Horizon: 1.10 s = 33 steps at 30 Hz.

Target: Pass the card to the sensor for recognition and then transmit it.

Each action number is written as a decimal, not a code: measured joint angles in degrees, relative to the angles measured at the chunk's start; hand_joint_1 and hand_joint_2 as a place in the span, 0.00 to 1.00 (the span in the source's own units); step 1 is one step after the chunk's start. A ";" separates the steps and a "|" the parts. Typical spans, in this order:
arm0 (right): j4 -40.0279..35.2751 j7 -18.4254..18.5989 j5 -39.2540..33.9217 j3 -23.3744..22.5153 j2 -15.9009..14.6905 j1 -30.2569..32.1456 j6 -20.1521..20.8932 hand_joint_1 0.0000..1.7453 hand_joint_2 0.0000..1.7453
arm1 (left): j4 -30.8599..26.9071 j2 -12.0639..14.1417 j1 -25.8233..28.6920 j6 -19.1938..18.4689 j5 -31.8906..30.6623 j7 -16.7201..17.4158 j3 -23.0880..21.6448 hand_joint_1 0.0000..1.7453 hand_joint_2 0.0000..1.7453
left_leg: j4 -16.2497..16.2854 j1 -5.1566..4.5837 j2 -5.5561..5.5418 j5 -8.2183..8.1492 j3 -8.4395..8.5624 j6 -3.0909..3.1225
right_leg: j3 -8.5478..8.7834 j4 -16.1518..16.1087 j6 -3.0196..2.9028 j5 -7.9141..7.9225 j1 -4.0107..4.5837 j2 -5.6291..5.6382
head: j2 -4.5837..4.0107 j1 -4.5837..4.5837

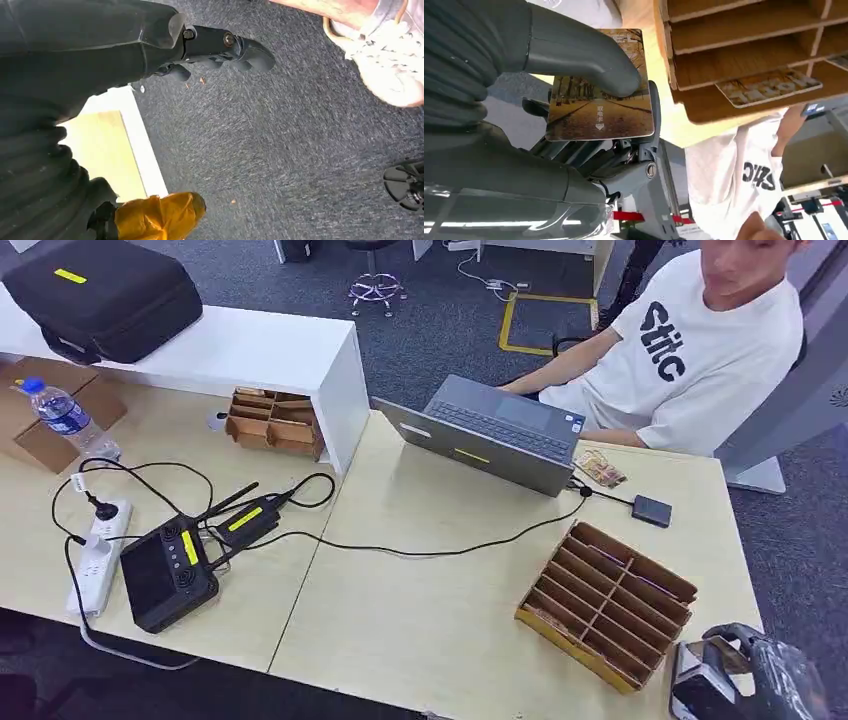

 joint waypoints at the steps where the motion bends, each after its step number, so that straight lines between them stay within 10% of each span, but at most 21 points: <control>1: 0.24 0.00 0.00 0.17 -0.13 -0.02 0.00 1.00 1.00 | 0.00 0.02 0.00 0.00 0.00 -0.02 0.09 0.00 1.00 | 0.00 0.00 0.00 0.00 0.00 0.00 | 0.00 0.00 0.00 0.00 0.00 0.00 | 0.00 0.02; 33: 8.39 5.88 -4.87 10.05 -11.17 -2.12 4.05 1.00 1.00 | 0.00 1.36 -0.04 -0.52 -1.46 -0.42 0.24 0.00 1.00 | 0.00 -0.01 0.01 0.00 0.07 0.00 | 0.07 0.00 0.00 0.00 -0.01 0.00 | 0.00 0.02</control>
